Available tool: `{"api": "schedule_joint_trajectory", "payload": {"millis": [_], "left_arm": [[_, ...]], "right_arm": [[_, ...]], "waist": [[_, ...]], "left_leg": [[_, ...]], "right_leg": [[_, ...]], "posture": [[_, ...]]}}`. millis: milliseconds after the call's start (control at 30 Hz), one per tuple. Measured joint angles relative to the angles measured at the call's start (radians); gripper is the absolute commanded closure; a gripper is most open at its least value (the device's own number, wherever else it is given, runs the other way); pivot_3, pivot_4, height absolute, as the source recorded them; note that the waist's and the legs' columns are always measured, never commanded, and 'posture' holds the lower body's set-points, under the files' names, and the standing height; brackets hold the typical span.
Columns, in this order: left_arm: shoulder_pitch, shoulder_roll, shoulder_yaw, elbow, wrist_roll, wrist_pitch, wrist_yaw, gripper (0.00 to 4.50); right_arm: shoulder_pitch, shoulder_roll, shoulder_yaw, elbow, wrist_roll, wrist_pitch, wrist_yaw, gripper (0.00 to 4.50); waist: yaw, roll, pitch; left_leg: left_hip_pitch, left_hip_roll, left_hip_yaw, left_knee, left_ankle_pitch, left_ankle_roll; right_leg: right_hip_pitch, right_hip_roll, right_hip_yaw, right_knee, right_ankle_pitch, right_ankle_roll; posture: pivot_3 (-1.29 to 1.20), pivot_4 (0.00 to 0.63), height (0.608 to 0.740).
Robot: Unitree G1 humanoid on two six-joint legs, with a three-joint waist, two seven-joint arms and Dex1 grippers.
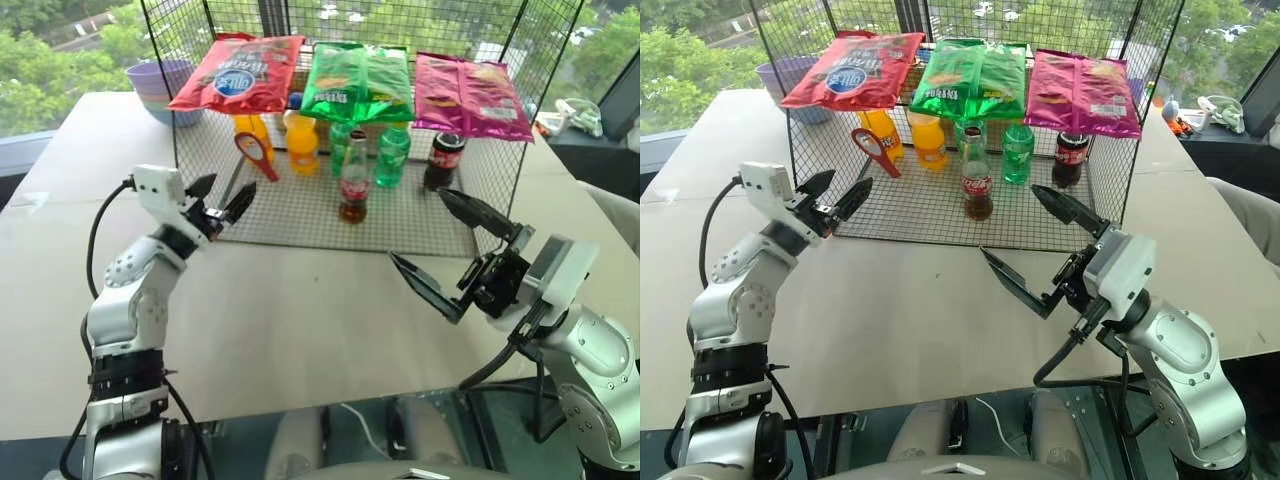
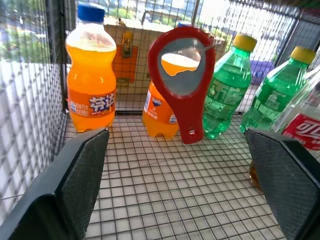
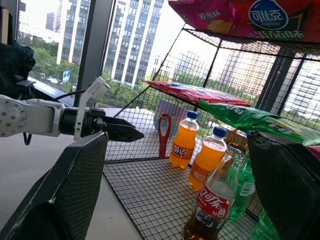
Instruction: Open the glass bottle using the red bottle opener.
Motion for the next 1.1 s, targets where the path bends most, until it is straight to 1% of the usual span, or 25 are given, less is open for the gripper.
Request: {"api": "schedule_joint_trajectory", "payload": {"millis": [100, 267, 367, 600, 667, 700, 767, 800, 833, 1100], "left_arm": [[-0.054, 0.016, -0.029, 0.086, 0.029, -0.014, -0.041, 0.02], [-0.158, 0.028, -0.042, 0.207, 0.066, -0.056, -0.098, 0.02], [-0.224, 0.025, -0.065, 0.288, 0.089, -0.081, -0.121, 0.02], [-0.330, 0.014, -0.075, 0.429, 0.125, -0.140, -0.183, 0.02], [-0.354, 0.012, -0.075, 0.470, 0.131, -0.155, -0.203, 0.54], [-0.364, 0.013, -0.075, 0.483, 0.133, -0.159, -0.213, 0.89], [-0.379, 0.013, -0.075, 0.499, 0.136, -0.167, -0.237, 1.85], [-0.381, 0.013, -0.075, 0.501, 0.137, -0.169, -0.241, 2.22], [-0.381, 0.013, -0.075, 0.505, 0.139, -0.170, -0.244, 2.49], [-0.379, 0.013, -0.072, 0.507, 0.140, -0.169, -0.258, 2.49]], "right_arm": [[0.001, -0.004, 0.004, -0.001, -0.015, -0.002, -0.002, 0.00], [0.014, -0.005, 0.010, -0.003, -0.043, -0.023, -0.005, 0.00], [0.037, -0.007, 0.013, -0.003, -0.063, -0.029, -0.005, 0.00], [0.059, -0.008, 0.015, -0.010, -0.094, -0.030, -0.021, 0.00], [0.063, -0.008, 0.016, -0.014, -0.099, -0.030, -0.027, 0.00], [0.064, -0.008, 0.016, -0.015, -0.100, -0.029, -0.031, 0.00], [0.069, -0.008, 0.016, -0.016, -0.106, -0.024, -0.040, 0.00], [0.069, -0.008, 0.016, -0.016, -0.108, -0.022, -0.043, 0.00], [0.069, -0.008, 0.016, -0.016, -0.111, -0.021, -0.047, 0.00], [0.072, -0.010, 0.019, -0.018, -0.123, -0.019, -0.059, 0.00]], "waist": [[0.000, 0.000, 0.000], [0.000, 0.000, 0.000], [0.005, 0.000, 0.000], [0.002, 0.000, 0.000], [0.002, 0.000, 0.000], [0.002, 0.000, 0.000], [0.002, 0.000, 0.000], [0.002, 0.000, 0.000], [0.002, 0.000, 0.000], [0.001, 0.000, 0.000]], "left_leg": [[0.000, 0.000, -0.001, 0.000, 0.000, 0.000], [0.000, 0.000, 0.000, 0.000, 0.000, 0.000], [-0.001, 0.000, -0.001, 0.000, 0.000, 0.000], [-0.001, 0.000, -0.001, 0.000, 0.000, 0.000], [-0.001, 0.000, -0.001, 0.000, 0.000, 0.000], [-0.001, 0.000, -0.001, 0.000, 0.000, 0.000], [-0.001, 0.000, -0.001, 0.000, 0.000, 0.000], [-0.001, 0.000, -0.001, 0.000, 0.000, 0.000], [-0.001, 0.000, -0.001, 0.000, 0.000, 0.000], [-0.001, 0.000, -0.001, 0.000, 0.000, 0.000]], "right_leg": [[0.000, 0.000, -0.001, 0.000, 0.000, 0.001], [0.000, 0.000, 0.000, 0.000, 0.000, 0.001], [0.000, 0.000, -0.001, 0.000, 0.001, 0.002], [0.000, 0.000, 0.000, 0.000, 0.002, 0.003], [0.000, 0.000, -0.001, 0.000, 0.002, 0.003], [0.000, 0.000, 0.000, 0.000, 0.002, 0.003], [0.000, 0.000, 0.000, 0.000, 0.002, 0.003], [0.000, 0.000, 0.000, 0.000, 0.002, 0.003], [0.000, 0.000, 0.000, 0.000, 0.002, 0.003], [0.000, 0.000, 0.000, 0.000, 0.002, 0.003]], "posture": [[0.00, 0.150, 0.740], [0.00, 0.150, 0.740], [0.00, 0.150, 0.740], [0.00, 0.150, 0.740], [0.00, 0.150, 0.740], [0.00, 0.150, 0.740], [0.00, 0.150, 0.740], [0.00, 0.150, 0.740], [0.00, 0.150, 0.740], [0.00, 0.150, 0.740]]}}
